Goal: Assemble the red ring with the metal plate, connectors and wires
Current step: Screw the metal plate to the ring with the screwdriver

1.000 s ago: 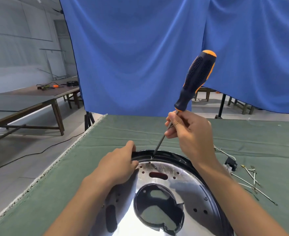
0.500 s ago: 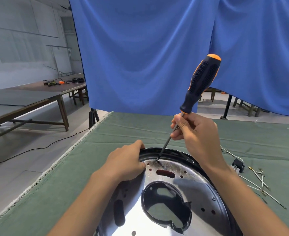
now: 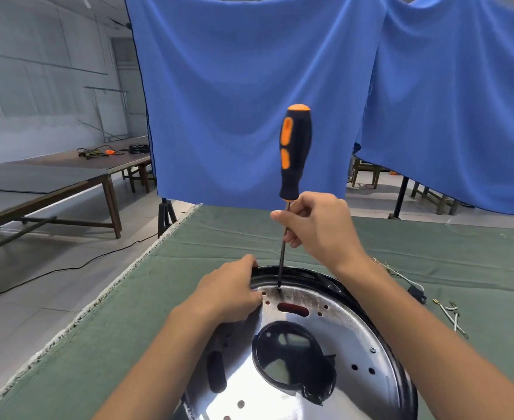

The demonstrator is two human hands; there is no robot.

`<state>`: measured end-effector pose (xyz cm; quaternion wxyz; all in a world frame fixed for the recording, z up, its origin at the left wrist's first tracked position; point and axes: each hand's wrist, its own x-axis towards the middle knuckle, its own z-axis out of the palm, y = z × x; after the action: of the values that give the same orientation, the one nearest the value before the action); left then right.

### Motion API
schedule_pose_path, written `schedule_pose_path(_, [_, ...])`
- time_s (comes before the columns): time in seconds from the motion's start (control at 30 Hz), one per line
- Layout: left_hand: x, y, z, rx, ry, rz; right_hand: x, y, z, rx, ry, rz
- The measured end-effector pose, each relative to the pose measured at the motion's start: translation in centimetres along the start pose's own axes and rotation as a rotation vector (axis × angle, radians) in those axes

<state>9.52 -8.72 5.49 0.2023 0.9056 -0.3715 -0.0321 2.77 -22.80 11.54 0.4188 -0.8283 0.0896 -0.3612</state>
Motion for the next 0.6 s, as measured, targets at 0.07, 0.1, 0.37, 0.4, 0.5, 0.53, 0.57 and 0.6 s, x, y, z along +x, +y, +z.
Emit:
schedule_pose_path(0.07, [-0.1,0.3,0.1,-0.13,0.082,0.036,0.2,-0.3,0.6,-0.048,0.004,0.013])
schedule_pose_path(0.1, [-0.1,0.7,0.1,-0.205,0.135,0.063,0.3,-0.3,0.7,-0.08,0.01,0.012])
schedule_pose_path(0.37, [2.0,4.0,-1.2,-0.47,0.261,0.042,0.2,-1.1,0.0,-0.215,0.017,0.088])
schedule_pose_path(0.4, [2.2,4.0,-1.2,-0.445,0.261,0.056,0.1,-1.2,-0.2,-0.223,-0.002,0.096])
schedule_pose_path(0.5, [2.6,3.8,-0.8,-0.421,0.239,0.137,0.3,-1.8,-1.7,-0.081,-0.033,0.118])
schedule_pose_path(0.53, [2.7,3.8,-0.7,-0.428,0.233,0.155,0.5,-2.1,-2.2,-0.025,-0.037,0.108])
schedule_pose_path(0.57, [2.8,3.8,-0.5,-0.445,0.224,0.164,0.7,-2.5,-2.7,0.024,-0.041,0.093])
schedule_pose_path(0.6, [2.8,3.8,-0.4,-0.475,0.211,0.166,1.0,-3.0,-3.1,0.076,-0.047,0.081])
